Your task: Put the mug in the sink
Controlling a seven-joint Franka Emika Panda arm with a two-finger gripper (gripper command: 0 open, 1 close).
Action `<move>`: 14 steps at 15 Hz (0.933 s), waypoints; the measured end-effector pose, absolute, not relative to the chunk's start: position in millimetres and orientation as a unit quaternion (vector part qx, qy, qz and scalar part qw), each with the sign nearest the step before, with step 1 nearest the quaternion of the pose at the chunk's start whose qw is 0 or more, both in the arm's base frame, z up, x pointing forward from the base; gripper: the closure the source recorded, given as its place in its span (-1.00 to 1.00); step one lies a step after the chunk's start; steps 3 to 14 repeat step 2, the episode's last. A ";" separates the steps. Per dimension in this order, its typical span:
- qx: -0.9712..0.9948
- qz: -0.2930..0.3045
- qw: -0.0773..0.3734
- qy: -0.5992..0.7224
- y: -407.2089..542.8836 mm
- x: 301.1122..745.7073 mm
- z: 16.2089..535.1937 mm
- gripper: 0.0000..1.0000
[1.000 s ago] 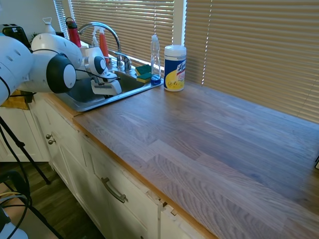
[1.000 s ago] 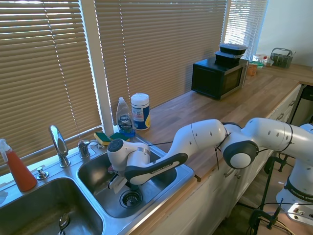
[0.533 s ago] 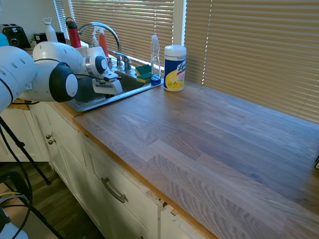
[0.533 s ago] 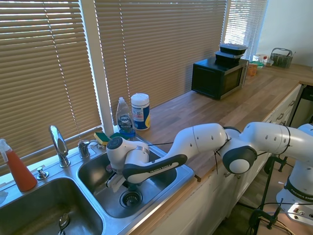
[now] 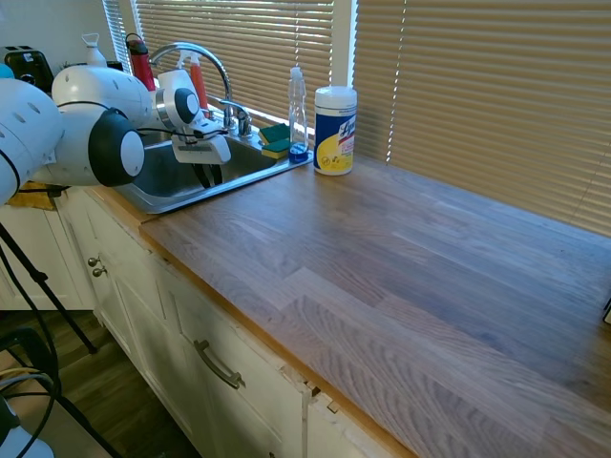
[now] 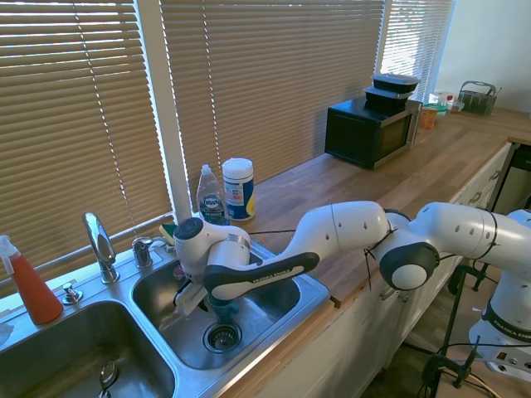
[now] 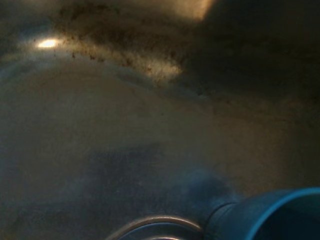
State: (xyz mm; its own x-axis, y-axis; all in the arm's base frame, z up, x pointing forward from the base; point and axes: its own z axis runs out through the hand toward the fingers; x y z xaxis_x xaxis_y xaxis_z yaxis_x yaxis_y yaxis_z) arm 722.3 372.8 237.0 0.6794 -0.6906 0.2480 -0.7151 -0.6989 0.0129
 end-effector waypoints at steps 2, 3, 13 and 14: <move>0.912 0.117 0.053 -0.389 373.4 722.3 255.8 -1.00; 0.912 0.117 0.053 -0.389 373.4 722.3 255.8 -1.00; 0.912 0.117 0.053 -0.389 373.4 722.3 255.8 -1.00; 0.912 0.117 0.053 -0.389 373.4 722.3 255.8 -1.00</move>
